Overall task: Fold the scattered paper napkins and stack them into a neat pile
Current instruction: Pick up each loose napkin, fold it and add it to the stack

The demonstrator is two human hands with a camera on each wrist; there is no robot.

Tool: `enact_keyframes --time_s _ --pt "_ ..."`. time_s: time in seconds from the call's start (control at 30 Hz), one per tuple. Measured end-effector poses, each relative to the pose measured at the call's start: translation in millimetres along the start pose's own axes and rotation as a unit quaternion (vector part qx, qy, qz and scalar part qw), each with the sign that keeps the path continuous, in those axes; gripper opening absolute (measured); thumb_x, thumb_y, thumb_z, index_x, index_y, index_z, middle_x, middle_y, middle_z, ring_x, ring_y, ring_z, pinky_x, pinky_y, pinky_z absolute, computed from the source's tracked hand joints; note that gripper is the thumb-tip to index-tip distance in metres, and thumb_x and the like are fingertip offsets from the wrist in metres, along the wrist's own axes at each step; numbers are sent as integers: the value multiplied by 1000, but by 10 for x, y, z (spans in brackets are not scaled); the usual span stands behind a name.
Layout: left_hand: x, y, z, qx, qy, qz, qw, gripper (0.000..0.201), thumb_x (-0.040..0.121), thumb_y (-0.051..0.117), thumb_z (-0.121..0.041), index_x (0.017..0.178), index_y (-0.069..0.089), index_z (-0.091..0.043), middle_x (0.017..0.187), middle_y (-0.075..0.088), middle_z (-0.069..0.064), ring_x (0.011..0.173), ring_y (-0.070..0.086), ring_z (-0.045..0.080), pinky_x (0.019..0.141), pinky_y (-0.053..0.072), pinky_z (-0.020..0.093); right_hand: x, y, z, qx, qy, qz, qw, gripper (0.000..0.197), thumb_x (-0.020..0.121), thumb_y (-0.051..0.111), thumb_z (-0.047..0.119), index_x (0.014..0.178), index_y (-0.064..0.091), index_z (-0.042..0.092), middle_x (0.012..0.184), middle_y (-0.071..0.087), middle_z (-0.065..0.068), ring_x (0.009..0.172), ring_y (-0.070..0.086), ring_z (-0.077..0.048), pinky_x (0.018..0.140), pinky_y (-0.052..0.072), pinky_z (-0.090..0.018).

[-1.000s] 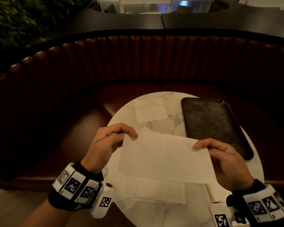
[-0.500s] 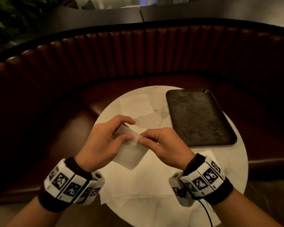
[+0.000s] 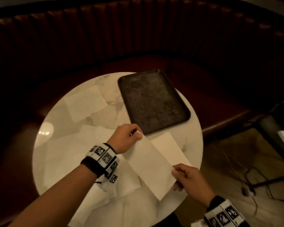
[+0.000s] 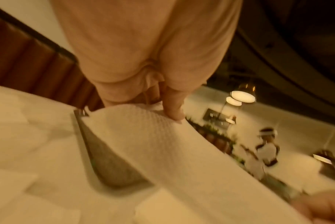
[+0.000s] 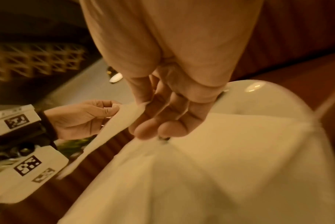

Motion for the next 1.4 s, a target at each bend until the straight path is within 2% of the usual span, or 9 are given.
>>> enact_keyframes --time_s 0.2,0.57,0.7,0.8,0.9,1.0,1.13,1.23,1.4 --pt "801 1184 58 99 -5 91 991 5 87 64 -23 88 69 -22 90 67 -1 89 63 19 81 50 30 194 -581 -687 -101 94 -96 986 7 94 56 20 88 58 17 65 65 3 48 58 4 48 42 -12" --pt "1147 1755 83 327 67 126 934 21 95 49 -34 113 58 -27 118 56 -4 113 47 23 92 32 40 401 -662 -806 -277 101 -133 946 12 94 49 26 83 46 23 92 47 6 73 49 -6 70 47 -21" --pt "1011 1650 32 297 48 84 950 27 93 50 -34 119 53 -24 121 51 1 111 46 27 88 33 41 385 -663 -782 -260 123 -154 945 18 92 54 23 104 42 24 107 37 3 88 49 -10 78 47 -22" --pt "665 1285 116 228 4 4 974 33 91 55 -38 120 54 -21 118 52 4 106 47 29 87 38 44 344 -678 -694 -294 127 -186 929 40 82 67 23 116 46 20 118 42 -6 102 48 -21 93 49 -40" --pt "0 854 348 205 -16 -70 976 26 87 55 -35 112 55 -25 113 54 0 102 50 26 83 43 42 379 -502 -440 -333 56 -187 922 35 71 77 15 101 60 19 105 56 -12 92 54 -33 82 48 -45" --pt "-852 431 943 201 -105 -107 968 32 83 56 -33 114 51 -31 124 51 -4 113 46 22 88 41 40 468 -19 -67 -324 -27 -109 939 37 72 77 10 81 54 38 84 61 3 75 56 -24 70 43 -34" --pt "-1881 21 1767 184 -285 -133 931 46 82 61 -39 126 49 -33 144 40 2 131 37 29 101 36 48 606 814 420 -247 -90 16 965 27 82 69 15 94 56 36 81 65 12 75 60 -5 66 39 -10" --pt "-2358 -15 2084 157 -351 -111 916 59 88 52 -50 141 33 -33 156 16 -1 142 14 26 114 18 45 824 1457 554 -265 -109 85 954 27 86 66 17 110 57 25 98 66 0 82 60 -9 69 40 -8" --pt "-2546 113 2197 133 -370 -82 916 69 90 50 -55 147 18 -33 160 2 -3 146 3 25 118 8 48 1220 2254 814 -424 -197 110 877 52 91 55 28 140 40 18 141 43 -5 126 43 -25 106 34 -32"
Point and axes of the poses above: each hand's wrist, its own x-axis towards the middle knuckle, its own y-axis out of the palm, z = x × y, the point moved 10 cm from there along x, towards the middle knuckle
